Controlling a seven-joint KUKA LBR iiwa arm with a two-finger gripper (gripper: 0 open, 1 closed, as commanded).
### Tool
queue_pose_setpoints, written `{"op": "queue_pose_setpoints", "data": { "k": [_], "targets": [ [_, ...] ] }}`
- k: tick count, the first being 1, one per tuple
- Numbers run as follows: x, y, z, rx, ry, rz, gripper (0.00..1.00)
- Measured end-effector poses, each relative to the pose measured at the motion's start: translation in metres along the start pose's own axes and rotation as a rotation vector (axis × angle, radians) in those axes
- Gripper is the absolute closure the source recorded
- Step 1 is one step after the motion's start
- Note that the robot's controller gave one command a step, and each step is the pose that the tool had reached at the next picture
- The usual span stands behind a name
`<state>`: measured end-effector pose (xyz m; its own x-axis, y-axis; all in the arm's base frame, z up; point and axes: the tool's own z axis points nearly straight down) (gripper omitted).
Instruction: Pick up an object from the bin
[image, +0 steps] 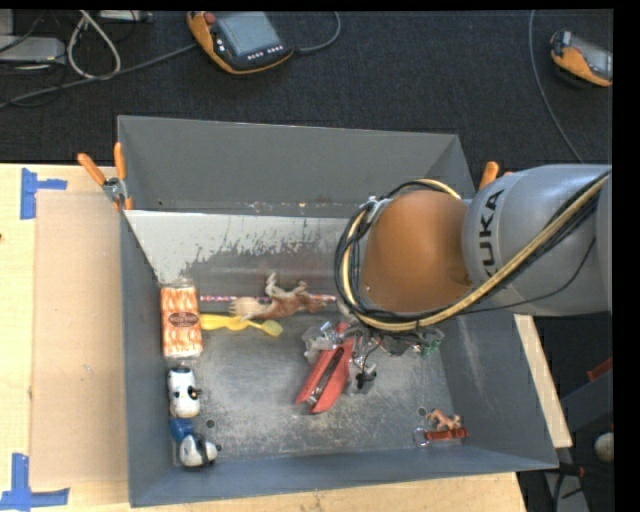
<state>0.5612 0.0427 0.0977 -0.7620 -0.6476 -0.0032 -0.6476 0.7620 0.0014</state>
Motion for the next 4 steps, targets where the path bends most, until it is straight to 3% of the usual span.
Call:
{"op": "queue_pose_setpoints", "data": {
  "k": [1,2,3,4],
  "targets": [
    [-0.002,0.003,-0.072,-0.001,0.002,-0.011,1.00],
    [0.000,-0.042,-0.039,0.006,-0.004,-0.181,1.00],
    [-0.007,-0.030,0.002,-0.001,-0.001,-0.200,1.00],
    [-0.008,-0.028,-0.046,-0.005,0.006,0.025,1.00]
  ]
}}
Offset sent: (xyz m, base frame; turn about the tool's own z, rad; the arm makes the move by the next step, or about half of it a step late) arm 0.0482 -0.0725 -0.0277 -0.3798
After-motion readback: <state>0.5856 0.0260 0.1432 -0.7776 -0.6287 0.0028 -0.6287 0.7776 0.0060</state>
